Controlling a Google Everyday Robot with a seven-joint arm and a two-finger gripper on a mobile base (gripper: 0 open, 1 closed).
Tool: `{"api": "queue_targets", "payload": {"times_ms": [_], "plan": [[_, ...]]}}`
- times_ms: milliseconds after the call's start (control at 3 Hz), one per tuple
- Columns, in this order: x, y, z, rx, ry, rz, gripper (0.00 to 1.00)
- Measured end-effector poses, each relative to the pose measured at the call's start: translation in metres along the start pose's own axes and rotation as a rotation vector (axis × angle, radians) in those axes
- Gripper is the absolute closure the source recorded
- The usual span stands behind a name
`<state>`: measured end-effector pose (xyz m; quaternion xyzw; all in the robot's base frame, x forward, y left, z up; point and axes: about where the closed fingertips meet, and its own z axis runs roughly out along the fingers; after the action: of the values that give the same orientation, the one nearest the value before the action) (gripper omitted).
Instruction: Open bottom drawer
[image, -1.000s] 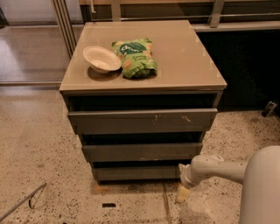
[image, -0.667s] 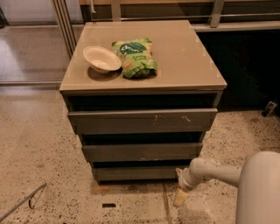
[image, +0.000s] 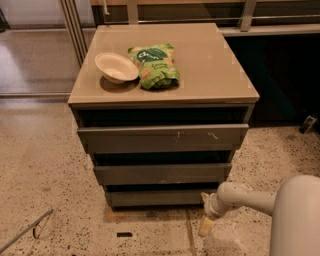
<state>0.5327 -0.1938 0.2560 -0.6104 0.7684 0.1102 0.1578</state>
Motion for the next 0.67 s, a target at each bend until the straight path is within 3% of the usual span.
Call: {"api": "queue_targets", "payload": {"times_ms": [667], "plan": [[0.001,-0.015,0.019,0.075,-0.046,-0.106,0.0]]}}
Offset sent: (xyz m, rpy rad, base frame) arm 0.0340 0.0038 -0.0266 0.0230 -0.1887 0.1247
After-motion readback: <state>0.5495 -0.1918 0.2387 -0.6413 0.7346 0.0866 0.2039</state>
